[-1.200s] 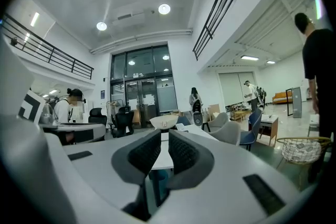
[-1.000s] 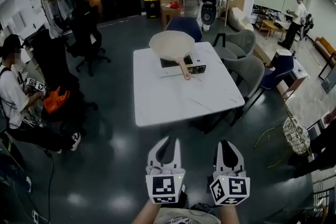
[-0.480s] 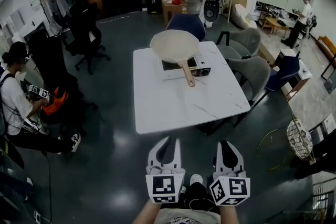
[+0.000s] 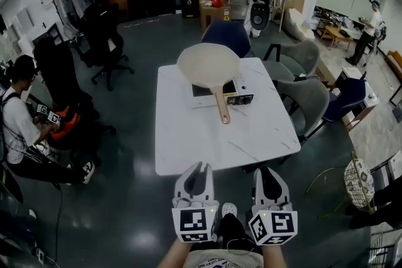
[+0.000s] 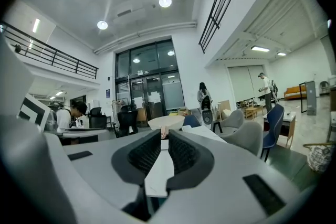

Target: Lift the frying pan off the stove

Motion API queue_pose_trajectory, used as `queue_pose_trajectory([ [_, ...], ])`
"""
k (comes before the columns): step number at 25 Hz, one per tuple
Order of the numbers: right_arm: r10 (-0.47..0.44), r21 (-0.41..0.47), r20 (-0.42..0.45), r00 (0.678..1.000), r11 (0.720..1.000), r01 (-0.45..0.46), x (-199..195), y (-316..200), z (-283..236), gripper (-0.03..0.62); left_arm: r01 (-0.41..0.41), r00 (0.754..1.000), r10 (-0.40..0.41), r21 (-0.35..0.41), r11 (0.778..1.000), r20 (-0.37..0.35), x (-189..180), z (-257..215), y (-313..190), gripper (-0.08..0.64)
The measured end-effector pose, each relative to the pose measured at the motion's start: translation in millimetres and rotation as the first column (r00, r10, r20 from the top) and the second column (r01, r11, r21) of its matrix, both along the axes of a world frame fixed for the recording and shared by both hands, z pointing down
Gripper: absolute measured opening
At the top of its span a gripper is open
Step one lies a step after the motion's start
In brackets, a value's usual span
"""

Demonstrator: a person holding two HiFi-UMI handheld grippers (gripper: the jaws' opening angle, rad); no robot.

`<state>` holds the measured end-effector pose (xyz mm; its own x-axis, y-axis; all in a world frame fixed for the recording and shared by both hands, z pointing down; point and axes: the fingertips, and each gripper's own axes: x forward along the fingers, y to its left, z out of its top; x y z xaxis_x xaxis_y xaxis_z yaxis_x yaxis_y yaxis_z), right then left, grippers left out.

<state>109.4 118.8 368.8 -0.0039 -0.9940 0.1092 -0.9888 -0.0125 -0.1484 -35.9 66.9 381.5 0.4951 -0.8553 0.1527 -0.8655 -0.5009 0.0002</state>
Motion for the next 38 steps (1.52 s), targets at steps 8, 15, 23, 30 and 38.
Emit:
queue_pose_trajectory([
  [8,-0.089,0.005,0.011,0.996,0.996,0.089,28.2,-72.9,-4.0,0.054,0.066,0.998,-0.066,0.011,0.998,0.012,29.3,-8.2,-58.6,0.061],
  [15,-0.172,0.001,0.032,0.985,0.985,0.172,42.8,-121.5,-5.0,0.054,0.157,0.987,-0.157,-0.001,0.988,0.024,37.0,-8.8,-95.1,0.061],
  [23,-0.253,-0.006,0.056,0.966,0.967,0.253,54.3,-157.1,-2.6,0.054,0.234,0.972,-0.234,-0.019,0.972,0.014,44.7,-7.8,-118.9,0.061],
  [30,-0.294,-0.023,0.085,0.952,0.955,0.297,48.4,-177.0,0.6,0.054,0.274,0.961,-0.273,-0.033,0.961,0.036,40.3,-5.1,-128.4,0.061],
  [38,-0.324,-0.031,0.107,0.940,0.944,0.328,30.6,-203.5,8.7,0.054,0.290,0.957,-0.288,-0.056,0.955,0.028,27.0,3.9,-153.3,0.061],
])
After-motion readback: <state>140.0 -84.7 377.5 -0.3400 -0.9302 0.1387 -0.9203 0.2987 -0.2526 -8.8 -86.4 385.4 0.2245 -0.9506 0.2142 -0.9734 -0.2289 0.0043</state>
